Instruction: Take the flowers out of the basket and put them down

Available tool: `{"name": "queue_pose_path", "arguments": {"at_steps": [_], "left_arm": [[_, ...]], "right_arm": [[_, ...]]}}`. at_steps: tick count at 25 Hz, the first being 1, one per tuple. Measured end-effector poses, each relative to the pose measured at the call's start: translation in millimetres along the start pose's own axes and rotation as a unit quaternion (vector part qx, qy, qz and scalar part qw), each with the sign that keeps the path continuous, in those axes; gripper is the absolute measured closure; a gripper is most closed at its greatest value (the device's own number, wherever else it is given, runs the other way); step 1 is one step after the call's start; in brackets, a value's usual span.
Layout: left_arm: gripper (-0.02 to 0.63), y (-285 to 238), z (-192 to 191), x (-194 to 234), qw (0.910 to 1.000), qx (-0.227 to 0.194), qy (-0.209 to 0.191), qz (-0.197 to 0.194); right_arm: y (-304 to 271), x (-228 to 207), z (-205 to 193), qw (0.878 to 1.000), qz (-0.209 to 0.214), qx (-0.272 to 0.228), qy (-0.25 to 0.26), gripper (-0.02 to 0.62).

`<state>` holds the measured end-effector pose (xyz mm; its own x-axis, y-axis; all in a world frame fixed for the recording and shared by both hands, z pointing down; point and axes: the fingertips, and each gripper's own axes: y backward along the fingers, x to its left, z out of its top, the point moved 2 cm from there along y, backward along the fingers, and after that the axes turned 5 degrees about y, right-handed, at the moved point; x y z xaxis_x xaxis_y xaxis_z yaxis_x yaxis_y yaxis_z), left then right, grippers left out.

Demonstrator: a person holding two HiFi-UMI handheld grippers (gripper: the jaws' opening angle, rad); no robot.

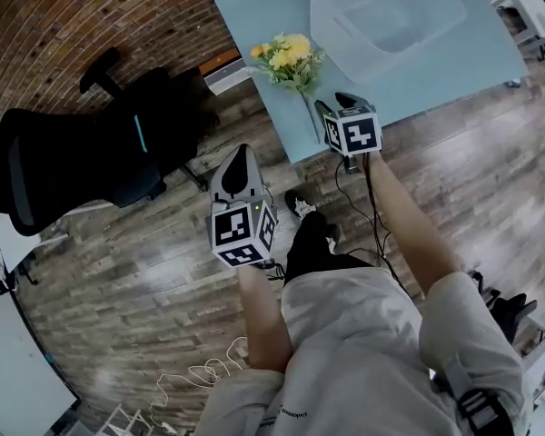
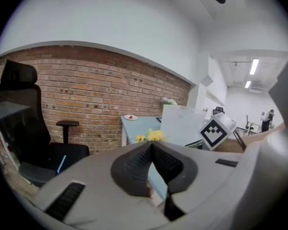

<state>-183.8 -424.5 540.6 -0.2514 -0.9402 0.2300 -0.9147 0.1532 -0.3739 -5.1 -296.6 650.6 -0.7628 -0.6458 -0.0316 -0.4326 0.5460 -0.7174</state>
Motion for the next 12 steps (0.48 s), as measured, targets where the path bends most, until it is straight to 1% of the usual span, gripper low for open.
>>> {"name": "queue_pose_path", "arguments": {"at_steps": [3,5,6,8,9,10,12], "left_arm": [[0.589,22.2,-3.3,-26.4,0.9998,-0.005,-0.016,-0.009],[0.589,37.2,-1.8,-43.5,0.9995,-0.013,-0.024,-0.016],[0.589,44.5,-0.4,-51.2,0.9992,-0.019,-0.027,-0.021],[0.589,55.8,4.4,-64.3,0.9985,-0.031,-0.033,-0.03],[0.589,60.2,7.2,-70.4,0.9981,-0.036,-0.036,-0.034],[0.589,64.6,10.1,-76.1,0.9976,-0.038,-0.042,-0.038],[0.589,74.5,17.4,-86.6,0.9964,-0.042,-0.056,-0.048]], "right_arm": [[46.5,-7.1,-3.9,0.999,-0.022,-0.04,0.003,0.371],[78.9,-4.3,-4.3,0.997,-0.022,-0.075,-0.008,0.371],[94.4,2.9,-4.2,0.995,-0.007,-0.096,-0.017,0.373],[122.1,26.3,-1.1,0.988,0.046,-0.142,-0.043,0.387],[134.8,38.3,1.7,0.983,0.067,-0.164,-0.051,0.421],[147.1,48.3,4.0,0.979,0.076,-0.181,-0.054,0.456],[168.7,62.8,5.9,0.975,0.075,-0.201,-0.054,0.494]]}}
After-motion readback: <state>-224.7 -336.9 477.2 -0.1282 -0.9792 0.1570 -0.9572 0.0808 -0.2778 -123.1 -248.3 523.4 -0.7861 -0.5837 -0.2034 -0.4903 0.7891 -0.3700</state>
